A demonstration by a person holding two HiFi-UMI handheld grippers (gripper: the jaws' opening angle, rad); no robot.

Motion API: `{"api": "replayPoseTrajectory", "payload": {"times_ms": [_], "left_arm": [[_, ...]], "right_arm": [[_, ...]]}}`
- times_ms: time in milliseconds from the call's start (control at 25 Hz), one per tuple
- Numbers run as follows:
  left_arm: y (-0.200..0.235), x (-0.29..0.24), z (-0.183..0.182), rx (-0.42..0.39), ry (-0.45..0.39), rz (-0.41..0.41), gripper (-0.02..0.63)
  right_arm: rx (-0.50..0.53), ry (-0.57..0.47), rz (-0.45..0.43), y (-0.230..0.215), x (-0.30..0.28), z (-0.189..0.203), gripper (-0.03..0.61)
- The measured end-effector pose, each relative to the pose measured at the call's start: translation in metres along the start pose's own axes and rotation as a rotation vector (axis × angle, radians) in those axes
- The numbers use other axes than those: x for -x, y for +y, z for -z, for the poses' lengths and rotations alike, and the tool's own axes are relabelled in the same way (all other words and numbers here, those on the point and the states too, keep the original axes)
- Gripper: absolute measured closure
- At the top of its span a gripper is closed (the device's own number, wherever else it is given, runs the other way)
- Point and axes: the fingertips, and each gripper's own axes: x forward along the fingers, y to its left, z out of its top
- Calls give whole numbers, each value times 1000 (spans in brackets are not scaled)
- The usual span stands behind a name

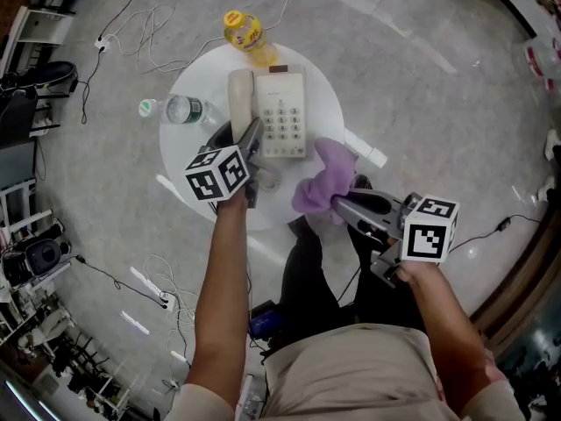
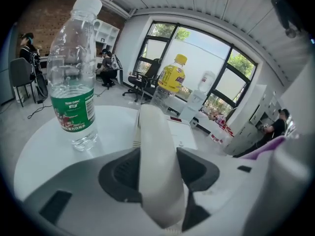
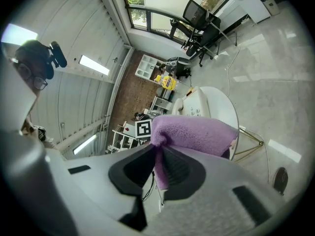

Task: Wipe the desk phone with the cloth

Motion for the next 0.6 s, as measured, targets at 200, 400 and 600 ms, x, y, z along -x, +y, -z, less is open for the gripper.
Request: {"api": "replayPoseTrajectory", "payload": {"times_ms": [200, 400, 600], "left_arm": [[3, -6, 6, -35, -6, -16, 402], [5, -8, 10, -94, -14, -29, 400], [3, -8, 12, -128, -17, -19, 397]], "right_arm": [[-1, 27, 10, -7, -17, 8, 540], [24, 80, 53, -19, -40, 23, 540], [72, 161, 124, -39, -68, 43, 535]]}}
